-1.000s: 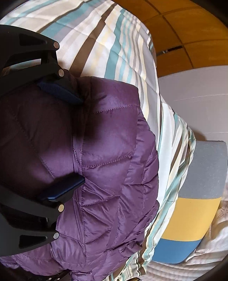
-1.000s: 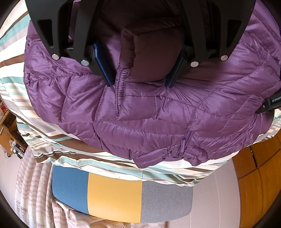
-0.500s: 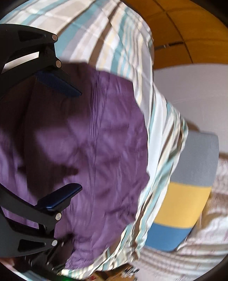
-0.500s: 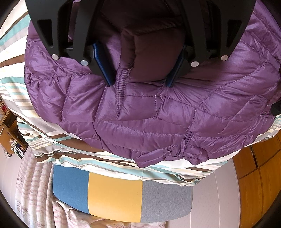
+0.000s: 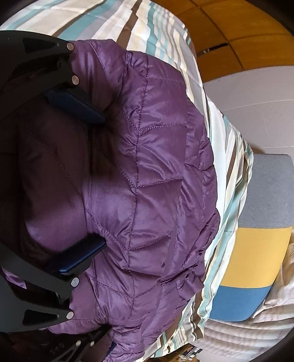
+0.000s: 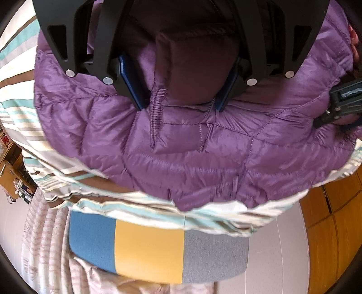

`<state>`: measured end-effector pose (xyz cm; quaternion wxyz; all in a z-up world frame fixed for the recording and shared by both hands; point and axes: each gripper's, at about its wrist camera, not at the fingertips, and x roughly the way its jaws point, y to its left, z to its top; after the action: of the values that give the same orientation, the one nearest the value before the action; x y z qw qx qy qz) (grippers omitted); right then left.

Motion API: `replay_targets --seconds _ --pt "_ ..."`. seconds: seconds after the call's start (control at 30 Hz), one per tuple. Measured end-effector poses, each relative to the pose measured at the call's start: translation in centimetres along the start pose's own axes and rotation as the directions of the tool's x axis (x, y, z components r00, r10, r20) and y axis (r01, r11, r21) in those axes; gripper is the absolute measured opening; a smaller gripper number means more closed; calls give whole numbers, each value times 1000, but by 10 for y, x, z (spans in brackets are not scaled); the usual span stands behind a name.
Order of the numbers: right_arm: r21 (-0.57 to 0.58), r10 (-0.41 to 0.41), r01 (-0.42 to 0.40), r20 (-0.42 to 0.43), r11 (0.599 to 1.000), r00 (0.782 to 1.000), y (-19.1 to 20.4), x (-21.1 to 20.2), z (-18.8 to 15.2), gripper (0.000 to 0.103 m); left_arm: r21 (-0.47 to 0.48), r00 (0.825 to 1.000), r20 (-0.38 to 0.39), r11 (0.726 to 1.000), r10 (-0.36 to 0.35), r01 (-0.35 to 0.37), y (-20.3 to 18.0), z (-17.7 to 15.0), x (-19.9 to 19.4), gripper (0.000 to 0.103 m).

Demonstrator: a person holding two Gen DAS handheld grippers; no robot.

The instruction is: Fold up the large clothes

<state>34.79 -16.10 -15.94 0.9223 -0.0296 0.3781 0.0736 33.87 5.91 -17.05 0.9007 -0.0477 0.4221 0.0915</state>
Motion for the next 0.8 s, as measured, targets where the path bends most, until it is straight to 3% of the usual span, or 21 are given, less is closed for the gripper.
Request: replay_targets --seconds 0.1,0.2,0.33,0.4,0.47,0.8 --pt "-5 48 -47 101 999 994 -1 -30 2 66 5 1000 3 1000 7 -7 -1 0 0 100" --pt "-36 107 -102 142 994 984 9 -48 10 66 4 1000 5 1000 7 -7 -1 0 0 100" --pt "-63 146 -142 75 988 986 26 -27 20 66 2 1000 6 1000 5 -5 -1 0 0 100" --pt "-40 111 -111 -15 993 994 23 3 18 66 2 1000 7 1000 4 -4 -1 0 0 100" --pt "-1 141 -142 -46 990 989 16 17 15 66 3 1000 4 1000 2 -2 -2 -1 1 100" --pt "-42 105 -106 -32 993 994 24 16 11 69 -8 1000 1 1000 -17 17 2 -3 -9 100"
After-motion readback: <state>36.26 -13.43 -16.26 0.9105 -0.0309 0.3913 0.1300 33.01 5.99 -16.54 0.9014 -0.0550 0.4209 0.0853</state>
